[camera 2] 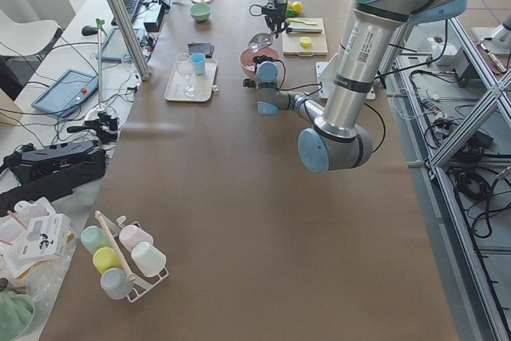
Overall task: Put ice in cup with scoop
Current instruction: 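Carry the ice-filled scoop to the blue cup while the left arm withdraws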
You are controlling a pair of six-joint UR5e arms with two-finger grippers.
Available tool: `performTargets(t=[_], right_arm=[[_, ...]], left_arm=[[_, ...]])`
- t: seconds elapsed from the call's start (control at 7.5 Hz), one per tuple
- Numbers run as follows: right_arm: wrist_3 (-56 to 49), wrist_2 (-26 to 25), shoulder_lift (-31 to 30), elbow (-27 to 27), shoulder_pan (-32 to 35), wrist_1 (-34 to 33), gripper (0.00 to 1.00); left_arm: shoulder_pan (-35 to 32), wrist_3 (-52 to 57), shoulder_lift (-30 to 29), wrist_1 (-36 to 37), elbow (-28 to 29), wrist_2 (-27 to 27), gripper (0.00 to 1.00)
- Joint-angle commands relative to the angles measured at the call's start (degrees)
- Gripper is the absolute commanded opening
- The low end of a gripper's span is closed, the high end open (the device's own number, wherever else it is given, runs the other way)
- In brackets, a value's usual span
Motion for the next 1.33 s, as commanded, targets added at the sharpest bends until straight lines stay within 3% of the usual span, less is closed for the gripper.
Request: performTargets(t=[0.0, 0.4, 0.53, 0.67, 0.93, 1.2], right_arm=[[3.78, -0.05, -0.48, -0.48, 0.06, 3.81, 0.0], [8.87, 0.3, -0.05, -1.18, 0.58, 4.08, 0.0], [8.97, 2.65, 0.13, -1.18, 2.06, 2.77, 0.0], [8.97, 6.51, 1.35, -1.18, 4.25, -0.72, 0.0], [10.01, 8.12, 6.17, -1.53, 6.81, -11.5, 0.0], [14.94, 13.27, 8.65, -3.11, 9.01, -15.86, 0.0]], left_arm=[[0.0, 0.18, 0.06, -0.1, 0.0, -0.02, 0.99], [0.0, 0.18, 0.06, -0.1, 0.0, -0.81, 0.99], [0.0, 0.18, 0.06, -0.1, 0.0, -0.81, 0.99], [0.0, 0.18, 0.06, -0.1, 0.0, -0.81, 0.99], [-0.09, 0.18, 0.06, -0.1, 0.0, -1.16, 0.98], [-0.35, 0.18, 0.15, -0.1, -0.09, -1.6, 0.99]])
